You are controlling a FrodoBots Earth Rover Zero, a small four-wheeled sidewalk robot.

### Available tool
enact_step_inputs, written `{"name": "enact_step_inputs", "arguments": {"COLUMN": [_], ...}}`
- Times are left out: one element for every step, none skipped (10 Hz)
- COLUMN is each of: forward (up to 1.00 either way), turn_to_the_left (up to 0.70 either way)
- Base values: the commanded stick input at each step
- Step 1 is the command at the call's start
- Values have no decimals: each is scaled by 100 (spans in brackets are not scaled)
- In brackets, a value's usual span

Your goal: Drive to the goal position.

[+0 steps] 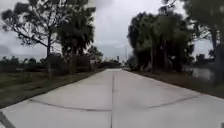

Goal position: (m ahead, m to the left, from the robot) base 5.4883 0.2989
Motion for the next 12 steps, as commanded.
{"name": "enact_step_inputs", "arguments": {"forward": [85,85,85,85,85,85,85,85,85,85,85,85], "turn_to_the_left": [0,0,0,0,0,0,0,0,0,0,0,0]}}
